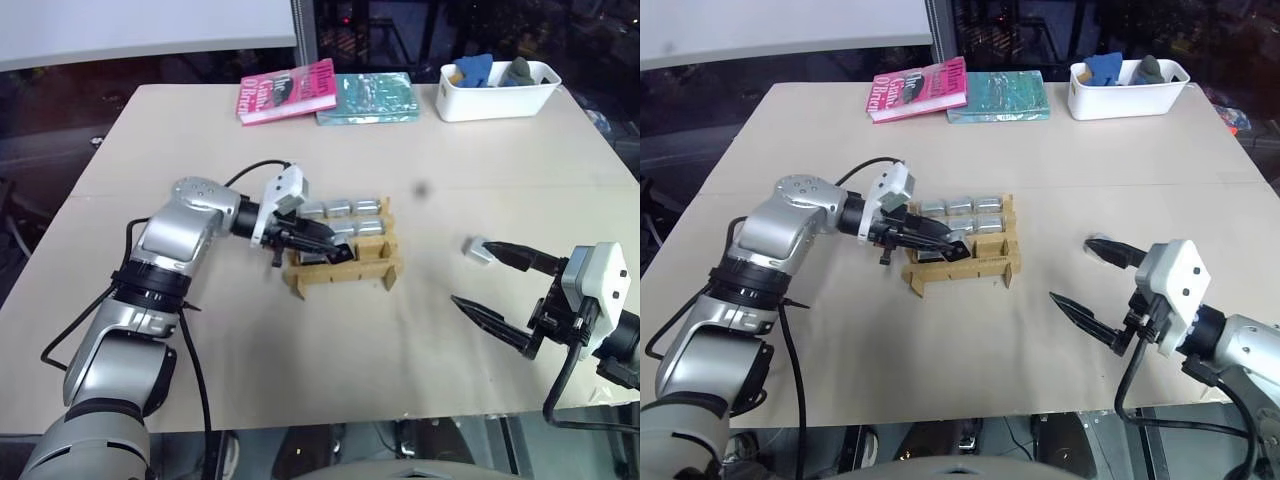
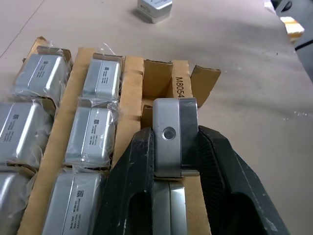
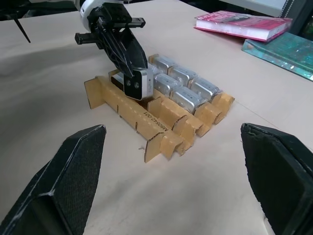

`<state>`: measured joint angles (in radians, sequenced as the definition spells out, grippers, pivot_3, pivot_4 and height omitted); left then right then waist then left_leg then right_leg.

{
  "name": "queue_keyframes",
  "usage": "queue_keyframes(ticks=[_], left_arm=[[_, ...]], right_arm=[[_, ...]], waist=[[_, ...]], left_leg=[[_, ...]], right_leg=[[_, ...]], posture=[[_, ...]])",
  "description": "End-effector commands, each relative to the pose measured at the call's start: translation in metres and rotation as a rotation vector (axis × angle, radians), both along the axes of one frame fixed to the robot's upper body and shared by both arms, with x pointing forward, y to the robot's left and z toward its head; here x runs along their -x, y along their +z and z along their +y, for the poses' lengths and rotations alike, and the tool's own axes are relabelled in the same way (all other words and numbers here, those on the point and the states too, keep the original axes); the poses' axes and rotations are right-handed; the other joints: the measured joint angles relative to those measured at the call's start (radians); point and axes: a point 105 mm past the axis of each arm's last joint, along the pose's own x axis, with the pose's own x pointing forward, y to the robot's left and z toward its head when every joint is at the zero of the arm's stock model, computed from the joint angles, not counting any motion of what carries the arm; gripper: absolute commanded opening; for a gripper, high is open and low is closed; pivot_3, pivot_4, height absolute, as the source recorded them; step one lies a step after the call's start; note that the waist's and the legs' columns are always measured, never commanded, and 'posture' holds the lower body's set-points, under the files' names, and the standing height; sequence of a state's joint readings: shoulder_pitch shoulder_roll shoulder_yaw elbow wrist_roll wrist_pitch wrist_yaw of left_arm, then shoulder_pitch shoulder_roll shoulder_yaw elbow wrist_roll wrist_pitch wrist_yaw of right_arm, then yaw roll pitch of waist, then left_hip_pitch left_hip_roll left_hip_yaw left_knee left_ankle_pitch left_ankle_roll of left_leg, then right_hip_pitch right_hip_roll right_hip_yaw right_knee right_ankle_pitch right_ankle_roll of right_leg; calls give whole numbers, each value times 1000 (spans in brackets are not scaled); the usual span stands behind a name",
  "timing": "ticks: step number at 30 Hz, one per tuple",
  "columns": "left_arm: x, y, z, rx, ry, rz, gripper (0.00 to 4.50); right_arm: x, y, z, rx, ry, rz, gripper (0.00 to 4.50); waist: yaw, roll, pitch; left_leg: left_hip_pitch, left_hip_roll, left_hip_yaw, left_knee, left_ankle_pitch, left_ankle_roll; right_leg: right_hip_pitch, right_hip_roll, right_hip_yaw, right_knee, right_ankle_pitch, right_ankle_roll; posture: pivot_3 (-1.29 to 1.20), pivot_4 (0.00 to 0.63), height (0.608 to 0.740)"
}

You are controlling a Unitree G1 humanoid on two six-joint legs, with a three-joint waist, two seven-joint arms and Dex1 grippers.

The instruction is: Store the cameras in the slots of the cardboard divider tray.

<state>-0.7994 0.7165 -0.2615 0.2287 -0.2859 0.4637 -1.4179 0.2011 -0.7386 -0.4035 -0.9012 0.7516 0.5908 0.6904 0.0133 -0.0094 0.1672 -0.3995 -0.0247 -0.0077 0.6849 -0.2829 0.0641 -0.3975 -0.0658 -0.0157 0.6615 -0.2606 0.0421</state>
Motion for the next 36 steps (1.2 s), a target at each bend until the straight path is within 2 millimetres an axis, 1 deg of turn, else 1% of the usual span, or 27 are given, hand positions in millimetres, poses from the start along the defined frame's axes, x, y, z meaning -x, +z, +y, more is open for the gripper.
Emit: queue_keyframes(ticks=[1, 5, 10, 12, 13, 14, 15, 16, 17, 18, 20, 22, 24, 25, 27, 28, 31, 33, 34, 36], left_arm=[[-6, 3, -1, -50, -3, -88, 721], [-10, 4, -2, -70, 1, -135, 721], [-7, 6, -5, -83, -27, -161, 721], [-5, 8, -8, -69, -36, -168, 1787], [-3, 10, -9, -60, -44, -169, 1998], [-1, 14, -10, -40, -42, -172, 2414], [0, 19, -10, -16, -36, -179, 2963], [3, 25, -10, 14, -32, -177, 3328], [7, 32, -9, 41, -28, -167, 3888], [12, 38, -6, 60, -23, -166, 4256], [26, 49, -2, 115, -26, -150, 4256], [39, 57, 0, 179, -15, -142, 4256], [46, 62, 2, 263, 59, -169, 4256], [48, 62, 4, 300, 112, -189, 4256], [63, 60, 2, 398, 129, -172, 4256], [70, 54, 3, 424, 158, -174, 4256], [83, 37, 13, 486, 254, -148, 4256], [88, 35, 17, 538, 307, -146, 4256], [88, 34, 18, 549, 325, -151, 4256], [92, 29, 17, 539, 332, -146, 4256]], right_arm=[[4, 5, 5, 2, 27, -27, 4395], [3, 4, 4, 7, 28, -26, 4395], [3, 3, 5, 8, 33, -23, 4395], [3, 2, 5, 9, 35, -19, 4500], [3, 1, 5, 10, 34, -16, 4500], [2, 0, 5, 10, 29, -9, 4500], [0, -2, 4, 13, 19, 0, 4500], [-2, -4, 2, 21, -1, 9, 4500], [-7, -7, -1, 35, -38, 10, 4500], [-16, -11, -7, 64, -98, 1, 4500], [-32, -25, -18, 110, -205, 38, 4500], [-46, -34, -25, 109, -284, 70, 4500], [-68, -42, -36, 107, -415, 73, 4500], [-77, -46, -40, 99, -480, 85, 4500], [-93, -54, -51, 68, -631, 110, 4500], [-100, -59, -56, 57, -712, 130, 4500], [-110, -69, -54, 11, -864, 186, 4500], [-114, -75, -52, 0, -960, 224, 4500], [-114, -77, -50, 10, -981, 234, 4500], [-115, -80, -39, 1, -978, 258, 4500]], waist=[[0, 0, 0], [-1, 0, 0], [-1, 0, 0], [-1, 0, 0], [-1, 0, 0], [-1, 0, 0], [-1, 0, 0], [-1, 0, 0], [-1, 0, 0], [-1, 0, 0], [-7, 0, 0], [-13, 0, 0], [-16, 0, 0], [-17, 0, 0], [-20, 0, 0], [-19, 0, 0], [-18, 0, 0], [-19, 1, 0], [-14, 1, 0], [-8, 0, -1]], left_leg=[[0, 0, 0, 0, 0, 0], [0, 0, 0, 0, 0, 0], [0, 0, 0, 0, 0, 0], [0, 0, 0, 0, 0, 0], [0, 0, 0, 1, 0, 0], [0, 0, 0, 1, 0, 0], [0, 0, 0, 1, 0, 0], [0, 0, 0, 1, 0, 0], [0, 0, 0, 1, 0, 0], [0, 0, 0, 1, 0, 0], [0, 0, 0, 1, 1, -2], [1, 0, 0, 0, 2, -4], [1, 1, 0, 0, 2, -4], [1, 1, 0, 0, 2, -4], [1, 1, 0, 0, 2, -4], [1, 1, 0, 0, 2, -4], [1, 0, 0, -1, 2, -5], [1, 0, 1, -2, 3, -5], [1, 0, 0, -2, 3, -6], [1, 0, 0, -2, 4, -7]], right_leg=[[0, 0, 0, 0, 0, 0], [0, 1, 0, 0, 0, 0], [0, 1, 0, 1, 0, 0], [0, 1, 0, 1, 0, 0], [0, 2, 0, 1, 0, 0], [0, 2, 0, 1, 0, 0], [0, 2, 0, 1, 0, 0], [0, 1, 0, 1, 0, 0], [0, 1, 0, 1, 0, 0], [0, 1, 0, 1, 0, 0], [0, 0, 0, 1, 0, 0], [0, -1, 1, 1, 0, 0], [0, -1, 1, 1, 0, 0], [0, -1, 1, 1, 0, 0], [0, -2, 1, 1, 0, 0], [0, -3, 1, 1, 0, 0], [-1, -3, 1, 1, 0, 0], [-2, -3, 1, 1, 0, 0], [-2, -3, 1, 2, 0, 0], [-2, -3, 1, 2, 0, -1]], posture=[[0, 150, 740], [0, 150, 740], [0, 150, 740], [0, 150, 740], [0, 150, 740], [0, 150, 740], [0, 150, 740], [0, 150, 740], [0, 150, 740], [0, 150, 740], [0, 150, 740], [0, 150, 740], [0, 150, 740], [0, 150, 740], [0, 150, 740], [0, 150, 740], [0, 150, 740], [0, 150, 740], [0, 150, 740], [0, 150, 740]])
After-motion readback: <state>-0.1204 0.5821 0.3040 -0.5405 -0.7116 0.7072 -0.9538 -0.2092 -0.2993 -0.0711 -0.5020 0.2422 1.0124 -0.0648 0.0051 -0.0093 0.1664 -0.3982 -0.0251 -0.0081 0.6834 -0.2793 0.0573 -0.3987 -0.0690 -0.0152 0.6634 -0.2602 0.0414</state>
